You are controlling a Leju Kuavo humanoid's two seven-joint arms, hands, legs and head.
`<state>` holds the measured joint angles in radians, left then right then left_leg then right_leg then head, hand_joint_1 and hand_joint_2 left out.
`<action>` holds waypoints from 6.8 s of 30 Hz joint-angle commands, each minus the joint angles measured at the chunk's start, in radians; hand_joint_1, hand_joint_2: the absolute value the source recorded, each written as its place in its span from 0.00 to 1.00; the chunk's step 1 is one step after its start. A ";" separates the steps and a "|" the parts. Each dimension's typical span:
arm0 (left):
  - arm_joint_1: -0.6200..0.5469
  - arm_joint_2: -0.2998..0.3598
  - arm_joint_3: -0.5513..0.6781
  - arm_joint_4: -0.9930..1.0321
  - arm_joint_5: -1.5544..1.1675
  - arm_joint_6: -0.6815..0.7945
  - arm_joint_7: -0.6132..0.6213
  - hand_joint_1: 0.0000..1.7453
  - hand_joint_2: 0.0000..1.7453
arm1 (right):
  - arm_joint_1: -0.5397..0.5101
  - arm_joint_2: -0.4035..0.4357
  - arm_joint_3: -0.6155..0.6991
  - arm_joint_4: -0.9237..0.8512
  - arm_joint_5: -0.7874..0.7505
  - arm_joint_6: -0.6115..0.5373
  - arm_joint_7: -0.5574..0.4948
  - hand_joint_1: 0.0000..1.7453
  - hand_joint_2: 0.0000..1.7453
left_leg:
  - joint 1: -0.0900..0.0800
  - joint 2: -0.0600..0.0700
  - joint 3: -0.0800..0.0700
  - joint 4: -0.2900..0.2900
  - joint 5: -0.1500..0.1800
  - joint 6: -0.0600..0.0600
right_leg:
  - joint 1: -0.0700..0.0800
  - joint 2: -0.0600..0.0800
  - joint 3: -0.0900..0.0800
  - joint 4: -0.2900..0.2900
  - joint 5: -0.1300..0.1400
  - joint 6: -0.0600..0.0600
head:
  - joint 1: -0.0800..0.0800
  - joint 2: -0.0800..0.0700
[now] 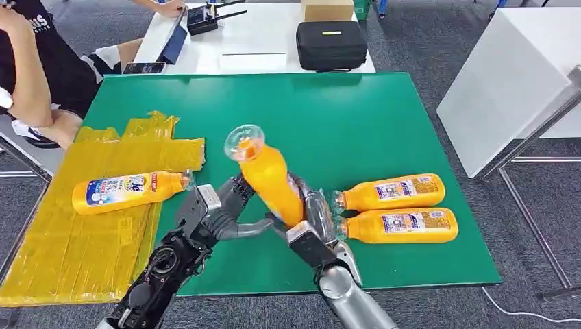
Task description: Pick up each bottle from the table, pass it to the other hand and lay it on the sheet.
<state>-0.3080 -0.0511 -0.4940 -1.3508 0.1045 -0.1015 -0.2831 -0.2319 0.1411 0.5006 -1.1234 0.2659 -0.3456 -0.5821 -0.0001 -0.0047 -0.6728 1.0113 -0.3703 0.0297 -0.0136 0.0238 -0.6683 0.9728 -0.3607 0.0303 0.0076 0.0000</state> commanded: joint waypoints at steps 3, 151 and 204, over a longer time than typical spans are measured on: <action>-0.061 -0.004 -0.024 0.067 0.024 -0.010 -0.004 0.00 1.00 | -0.072 0.016 0.121 0.176 0.033 0.031 0.007 1.00 1.00 | 0.000 0.000 0.006 0.000 -0.002 -0.002 | 0.000 -0.002 0.006 0.000 -0.002 -0.001 | 0.000 0.000; -0.042 -0.095 0.591 0.279 -0.650 0.408 -0.239 0.00 0.00 | -0.101 -0.394 -0.193 -0.114 1.207 0.135 0.674 0.00 1.00 | 0.000 0.001 0.003 0.001 -0.002 -0.001 | 0.001 -0.002 0.004 0.000 -0.002 0.000 | 0.000 0.000; -0.026 -0.057 0.405 0.198 -0.372 0.435 -0.222 0.00 1.00 | -0.272 -0.475 -0.398 0.305 0.992 0.376 0.468 0.00 1.00 | -0.008 -0.006 0.001 0.000 0.003 0.009 | -0.007 -0.011 0.004 -0.001 0.001 0.007 | 0.007 0.000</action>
<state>-0.2791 -0.1022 -0.0839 -1.2326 -0.2739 0.3391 -0.5074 -0.4461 -0.3464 0.0996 -0.9663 1.2711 0.0000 -0.1083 -0.0085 -0.0111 -0.6763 1.0119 -0.3658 0.0406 -0.0210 0.0144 -0.6681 0.9717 -0.3580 0.0398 0.0149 0.0000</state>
